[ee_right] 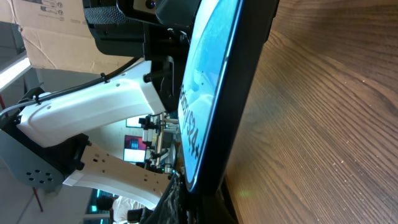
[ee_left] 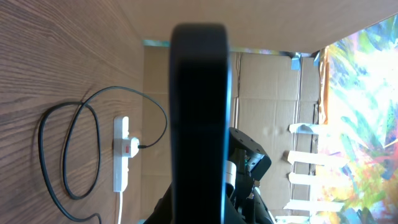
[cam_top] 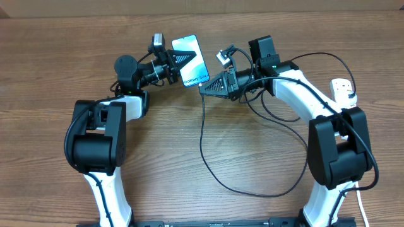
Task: Plug charger to phone and switch on socket
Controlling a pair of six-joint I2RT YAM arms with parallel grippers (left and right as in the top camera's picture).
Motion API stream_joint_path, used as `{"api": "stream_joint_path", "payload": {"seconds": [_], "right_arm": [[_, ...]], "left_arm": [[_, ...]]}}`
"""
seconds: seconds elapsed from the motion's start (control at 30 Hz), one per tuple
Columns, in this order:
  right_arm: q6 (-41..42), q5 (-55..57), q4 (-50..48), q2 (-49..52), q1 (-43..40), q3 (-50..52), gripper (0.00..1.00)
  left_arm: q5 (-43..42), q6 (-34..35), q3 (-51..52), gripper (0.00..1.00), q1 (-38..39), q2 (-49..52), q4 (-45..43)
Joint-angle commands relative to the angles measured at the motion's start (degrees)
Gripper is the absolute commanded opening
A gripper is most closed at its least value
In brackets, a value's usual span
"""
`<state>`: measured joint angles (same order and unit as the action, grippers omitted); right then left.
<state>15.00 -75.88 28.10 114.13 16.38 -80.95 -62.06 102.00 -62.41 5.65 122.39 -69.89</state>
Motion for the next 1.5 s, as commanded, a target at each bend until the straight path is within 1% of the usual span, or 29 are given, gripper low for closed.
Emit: {"api": "stream_joint_path", "payload": {"seconds": [0.0,0.47,1.47], "right_arm": [[0.1,-0.3,-0.4,-0.1,-0.6,0.0,0.04],[0.0,-1.1,-0.4,-0.1,-0.3,0.0,0.04],[1.5,1.4,-0.7,-0.1,0.7,0.0,0.04]], "left_arm": [[-1.2,-1.1,-1.6,0.04,0.4,0.1,-0.6],[0.0,-1.2,-1.6,0.04,0.4,0.1,-0.6],[0.6,-0.6,-1.6,0.05,0.4,0.1,-0.6]]}}
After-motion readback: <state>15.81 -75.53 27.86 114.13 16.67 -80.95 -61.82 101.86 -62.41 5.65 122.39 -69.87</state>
